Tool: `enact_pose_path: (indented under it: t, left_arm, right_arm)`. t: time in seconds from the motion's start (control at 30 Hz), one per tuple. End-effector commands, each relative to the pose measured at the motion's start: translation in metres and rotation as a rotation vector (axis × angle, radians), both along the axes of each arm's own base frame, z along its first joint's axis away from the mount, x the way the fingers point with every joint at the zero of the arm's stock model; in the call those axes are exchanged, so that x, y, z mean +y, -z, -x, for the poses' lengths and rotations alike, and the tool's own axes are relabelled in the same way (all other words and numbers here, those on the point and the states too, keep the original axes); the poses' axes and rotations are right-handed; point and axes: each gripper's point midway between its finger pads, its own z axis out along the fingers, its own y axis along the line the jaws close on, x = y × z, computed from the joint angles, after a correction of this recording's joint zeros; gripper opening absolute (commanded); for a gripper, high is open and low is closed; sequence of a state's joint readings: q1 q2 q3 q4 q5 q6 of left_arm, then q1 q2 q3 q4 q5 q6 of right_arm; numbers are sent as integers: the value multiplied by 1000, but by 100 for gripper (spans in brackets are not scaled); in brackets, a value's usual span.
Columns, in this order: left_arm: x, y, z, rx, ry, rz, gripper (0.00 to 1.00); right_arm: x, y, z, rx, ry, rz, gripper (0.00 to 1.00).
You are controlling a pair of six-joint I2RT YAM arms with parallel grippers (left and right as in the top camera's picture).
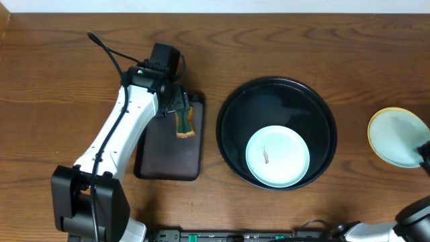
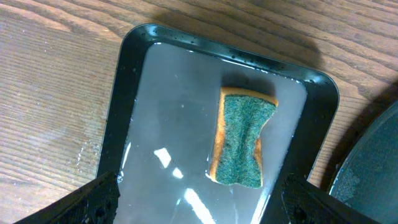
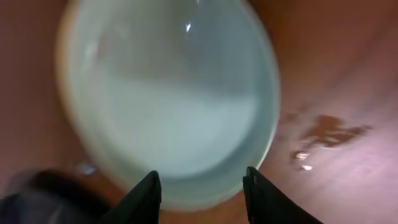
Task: Clean dirty plates on tray and stack at the side
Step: 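Set the mint-green plate onto the yellow plate with the right gripper, then grasp the remaining mint-green plate rim and slide it to tray's back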
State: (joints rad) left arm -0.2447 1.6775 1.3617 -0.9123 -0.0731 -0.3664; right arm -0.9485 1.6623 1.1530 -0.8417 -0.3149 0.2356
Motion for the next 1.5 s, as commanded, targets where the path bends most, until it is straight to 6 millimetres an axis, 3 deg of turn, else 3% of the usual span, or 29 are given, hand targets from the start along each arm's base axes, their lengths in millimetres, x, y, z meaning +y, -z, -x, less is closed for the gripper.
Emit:
enact_pose_path:
  t: [0.0,0.1,0.2,0.37,0.47,0.63,0.77,0.93,1.0,1.07,1.13,1.23,1.47]
  left_arm:
    - [-1,-7,-4,-19,-3,8,85]
    - [-1,-7,-4,-19,-3,8,85]
    - [-1,-7,-4,-19,-3,8,85]
    - [-1,-7,-4,-19,-3,8,85]
    - [-1,-7,-4,-19,-3,8,85]
    - [-1,-7,-4,-19,-3,8,85]
    - [-1,-7,-4,-19,-3,8,85]
    - [-1,-7,-4,-19,-3,8,85]
    - [-1,-7,-4,-19,-3,8,85]
    - [-1,-7,-4,-19,-3,8,85]
    - [-1,-7,-4,-19,-3,8,85]
    - [-1,-7,-4,-19,-3,8,85]
    - [-2,-7,-4,-17,-1,15,85]
  right_arm:
    - [36,-54,-40,-226,-165,23,45]
    - [75,-78,-58,-275,-318,63,46]
    - [134,-85,-69,-267,-530,66,47]
    - [223,-62,-63,-143,-859,43,46]
    - [264,-33,-50,-42,-1021,65,47]
    - [257,15,-36,195,-1029,302,47]
    - [278,38,-41,159,-1027,265,43]
    - [282,73,-40,164,-1012,253,36]
    - [283,86,-32,195,-1012,224,29]
    - [288,93,-27,207,-1023,185,15]
    - [293,94,-31,184,-1027,169,1]
    - [300,84,-47,106,-1027,162,1]
    - [304,37,-102,-60,-1011,250,1]
